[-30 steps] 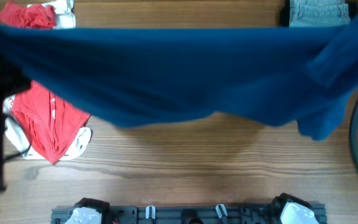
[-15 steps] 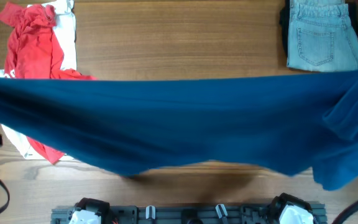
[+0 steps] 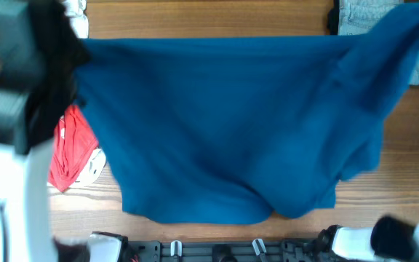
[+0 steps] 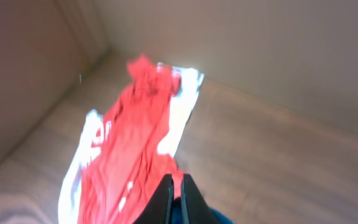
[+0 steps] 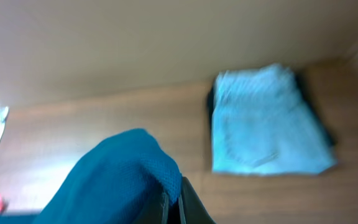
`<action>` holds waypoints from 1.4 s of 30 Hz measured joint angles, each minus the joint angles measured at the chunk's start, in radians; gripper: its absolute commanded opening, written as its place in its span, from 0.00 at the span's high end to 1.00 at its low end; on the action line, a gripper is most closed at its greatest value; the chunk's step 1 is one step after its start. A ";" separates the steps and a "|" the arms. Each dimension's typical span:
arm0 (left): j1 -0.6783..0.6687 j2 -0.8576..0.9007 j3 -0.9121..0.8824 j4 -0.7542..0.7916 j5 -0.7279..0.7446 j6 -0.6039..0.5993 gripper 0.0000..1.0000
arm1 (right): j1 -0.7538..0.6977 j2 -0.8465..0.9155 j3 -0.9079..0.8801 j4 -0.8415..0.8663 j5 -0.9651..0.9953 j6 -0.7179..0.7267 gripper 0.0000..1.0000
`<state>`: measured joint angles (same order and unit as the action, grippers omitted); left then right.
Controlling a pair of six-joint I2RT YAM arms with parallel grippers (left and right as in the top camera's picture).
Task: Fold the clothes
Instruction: 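Lay the teal shirt flat on the table center and release both grippers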
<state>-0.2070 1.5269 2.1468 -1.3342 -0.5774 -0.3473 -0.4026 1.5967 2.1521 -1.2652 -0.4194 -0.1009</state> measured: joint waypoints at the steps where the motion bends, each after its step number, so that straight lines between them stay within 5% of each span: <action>1: 0.012 0.055 -0.001 -0.013 0.004 -0.022 0.96 | 0.005 0.045 -0.001 -0.003 -0.013 -0.011 0.96; 9: 0.127 0.352 -0.001 0.051 0.120 -0.082 0.96 | 0.096 0.366 -0.001 0.122 -0.053 -0.056 0.96; 20: 0.182 0.704 -0.001 0.419 0.217 -0.093 0.96 | 0.227 0.794 -0.003 0.567 -0.039 0.011 0.96; 29: 0.183 0.846 -0.001 0.705 0.232 -0.097 0.96 | 0.359 0.903 -0.003 0.869 0.083 0.077 0.96; 37: 0.210 0.846 -0.001 0.842 0.233 -0.100 0.96 | 0.382 0.908 -0.003 0.970 0.210 0.178 0.94; 38: 0.216 0.846 -0.001 0.842 0.233 -0.101 0.94 | 0.375 0.908 -0.003 0.970 0.217 0.188 0.88; 40: 0.227 0.846 -0.001 0.825 0.233 -0.100 0.87 | 0.359 0.908 -0.003 0.963 0.223 0.205 0.51; 42: 0.233 0.846 -0.001 0.797 0.232 -0.101 0.67 | 0.344 0.908 -0.003 0.947 0.223 0.213 0.27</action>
<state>0.0257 2.3734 2.1460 -0.5373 -0.3454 -0.4484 -0.0582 2.5046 2.1490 -0.3183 -0.1963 0.1120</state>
